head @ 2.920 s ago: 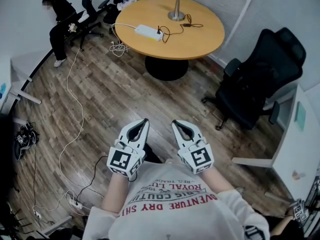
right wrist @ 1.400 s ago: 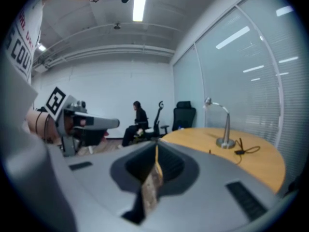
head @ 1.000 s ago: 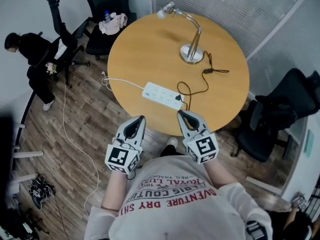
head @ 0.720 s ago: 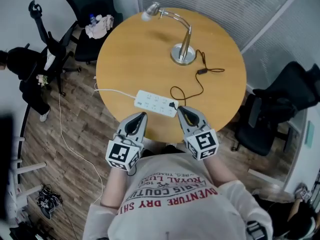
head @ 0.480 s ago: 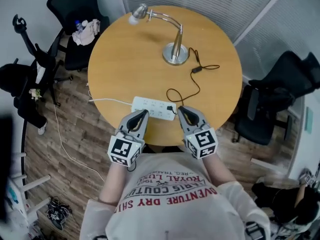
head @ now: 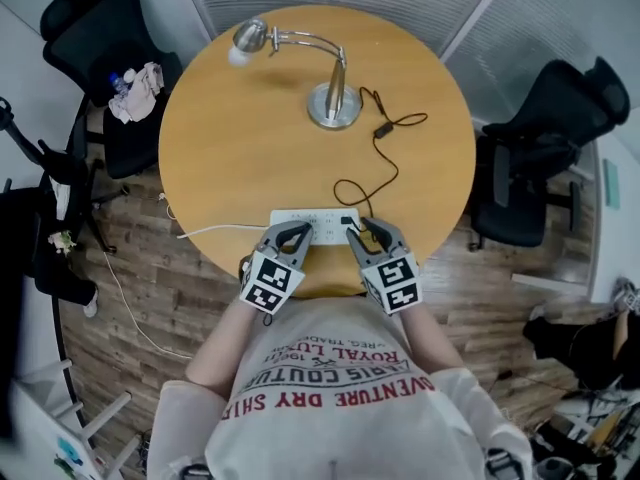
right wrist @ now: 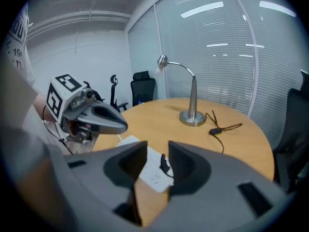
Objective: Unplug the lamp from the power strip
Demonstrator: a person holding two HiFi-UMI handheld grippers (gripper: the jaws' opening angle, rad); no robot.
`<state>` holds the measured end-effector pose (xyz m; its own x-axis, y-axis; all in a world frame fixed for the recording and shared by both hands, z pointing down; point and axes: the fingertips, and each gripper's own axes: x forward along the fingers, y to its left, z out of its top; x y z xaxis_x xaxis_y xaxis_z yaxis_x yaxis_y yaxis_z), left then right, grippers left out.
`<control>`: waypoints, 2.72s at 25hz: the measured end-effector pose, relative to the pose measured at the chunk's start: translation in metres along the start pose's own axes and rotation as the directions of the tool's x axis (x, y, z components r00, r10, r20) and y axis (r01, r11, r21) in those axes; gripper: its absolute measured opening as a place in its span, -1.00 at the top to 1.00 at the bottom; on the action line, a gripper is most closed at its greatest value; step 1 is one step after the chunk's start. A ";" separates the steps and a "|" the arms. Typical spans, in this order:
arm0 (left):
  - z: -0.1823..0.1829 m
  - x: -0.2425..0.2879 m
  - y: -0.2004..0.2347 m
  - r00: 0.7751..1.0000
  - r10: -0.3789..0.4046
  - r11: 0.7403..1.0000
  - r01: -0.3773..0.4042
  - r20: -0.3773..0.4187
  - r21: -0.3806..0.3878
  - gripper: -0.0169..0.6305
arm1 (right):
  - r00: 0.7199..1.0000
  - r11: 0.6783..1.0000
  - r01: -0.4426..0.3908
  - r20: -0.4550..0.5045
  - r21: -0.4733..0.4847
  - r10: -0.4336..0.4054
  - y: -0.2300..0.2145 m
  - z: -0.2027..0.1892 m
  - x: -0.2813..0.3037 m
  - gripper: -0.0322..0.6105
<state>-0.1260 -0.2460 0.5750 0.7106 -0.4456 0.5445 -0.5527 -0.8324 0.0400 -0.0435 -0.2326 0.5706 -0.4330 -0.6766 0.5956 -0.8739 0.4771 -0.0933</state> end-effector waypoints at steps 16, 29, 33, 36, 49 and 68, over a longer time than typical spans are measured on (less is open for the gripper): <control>-0.083 0.091 -0.014 0.914 -0.139 0.975 0.193 -0.382 0.107 0.85 | 0.893 0.936 -0.179 -0.450 -0.302 0.026 -0.008 -0.063 0.054 0.35; -0.082 0.091 -0.013 0.941 -0.180 0.977 0.206 -0.287 0.062 0.85 | 0.767 0.780 -0.393 -0.642 -0.487 -0.014 -0.013 -0.089 0.079 0.61; -0.082 0.090 -0.013 0.939 -0.187 0.975 0.212 -0.288 0.058 0.85 | 0.724 0.777 -0.438 -0.690 -0.453 0.005 -0.012 -0.090 0.080 0.61; -0.081 0.090 -0.012 0.939 -0.189 0.975 0.214 -0.289 0.056 0.85 | 0.691 0.757 -0.476 -0.723 -0.447 0.008 -0.012 -0.089 0.080 0.63; -0.080 0.090 -0.013 0.930 -0.212 0.971 0.235 -0.300 0.042 0.86 | 0.702 0.716 -0.509 -0.712 -0.478 0.023 -0.010 -0.084 0.071 0.68; -0.083 0.090 -0.012 0.934 -0.201 0.970 0.232 -0.296 0.071 0.85 | 0.781 0.837 -0.401 -0.616 -0.373 0.099 -0.029 -0.011 0.039 0.68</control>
<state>-0.0921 -0.2490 0.6933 0.6460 -0.1511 0.7482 -0.3403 -0.9344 0.1052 -0.0327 -0.2671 0.6055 -0.2890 -0.1354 0.9477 -0.4751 0.8797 -0.0191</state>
